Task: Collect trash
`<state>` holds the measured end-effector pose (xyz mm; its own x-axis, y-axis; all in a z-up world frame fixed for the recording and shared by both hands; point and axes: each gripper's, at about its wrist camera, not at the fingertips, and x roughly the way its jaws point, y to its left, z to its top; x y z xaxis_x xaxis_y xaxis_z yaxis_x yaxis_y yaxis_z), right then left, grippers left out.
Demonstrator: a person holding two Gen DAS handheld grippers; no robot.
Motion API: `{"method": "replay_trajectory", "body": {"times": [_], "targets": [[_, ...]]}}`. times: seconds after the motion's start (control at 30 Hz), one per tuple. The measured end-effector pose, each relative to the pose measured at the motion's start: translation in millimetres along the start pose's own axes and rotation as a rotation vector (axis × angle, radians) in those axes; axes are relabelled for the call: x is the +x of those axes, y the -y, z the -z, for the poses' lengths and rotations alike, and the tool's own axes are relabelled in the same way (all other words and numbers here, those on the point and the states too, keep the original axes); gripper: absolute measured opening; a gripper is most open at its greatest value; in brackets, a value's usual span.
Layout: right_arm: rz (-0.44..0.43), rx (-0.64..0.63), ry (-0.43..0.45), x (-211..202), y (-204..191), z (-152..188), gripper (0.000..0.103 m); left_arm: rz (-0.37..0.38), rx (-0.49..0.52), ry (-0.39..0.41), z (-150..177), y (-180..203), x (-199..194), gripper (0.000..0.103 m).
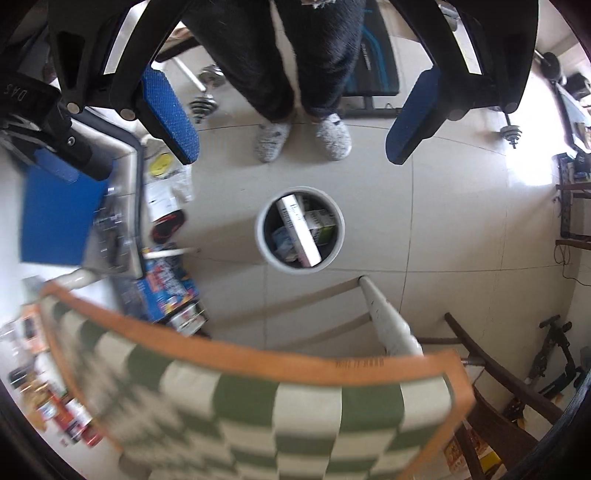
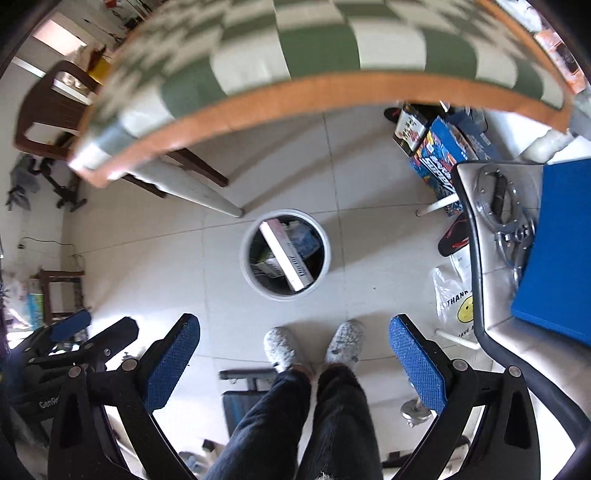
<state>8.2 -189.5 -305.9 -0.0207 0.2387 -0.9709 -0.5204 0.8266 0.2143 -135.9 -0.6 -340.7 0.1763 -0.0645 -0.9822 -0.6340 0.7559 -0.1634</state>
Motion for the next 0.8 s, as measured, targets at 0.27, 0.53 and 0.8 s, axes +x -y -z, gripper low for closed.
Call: {"method": "replay_trajectory", "body": {"times": [0.27, 0.53, 0.8], "targets": [[-0.076, -0.027, 0.067, -128, -10, 10, 0.103, 0.135, 0.017, 0.077, 4, 14, -108, 0.103], [-0.182, -0.056, 0.094, -221, -24, 29, 0.103, 0.247, 0.023, 0.107, 18, 18, -175, 0.103], [-0.223, -0.103, 0.101, -272, -38, 42, 0.103, 0.305, 0.003, 0.106, 38, 20, -209, 0.103]]}}
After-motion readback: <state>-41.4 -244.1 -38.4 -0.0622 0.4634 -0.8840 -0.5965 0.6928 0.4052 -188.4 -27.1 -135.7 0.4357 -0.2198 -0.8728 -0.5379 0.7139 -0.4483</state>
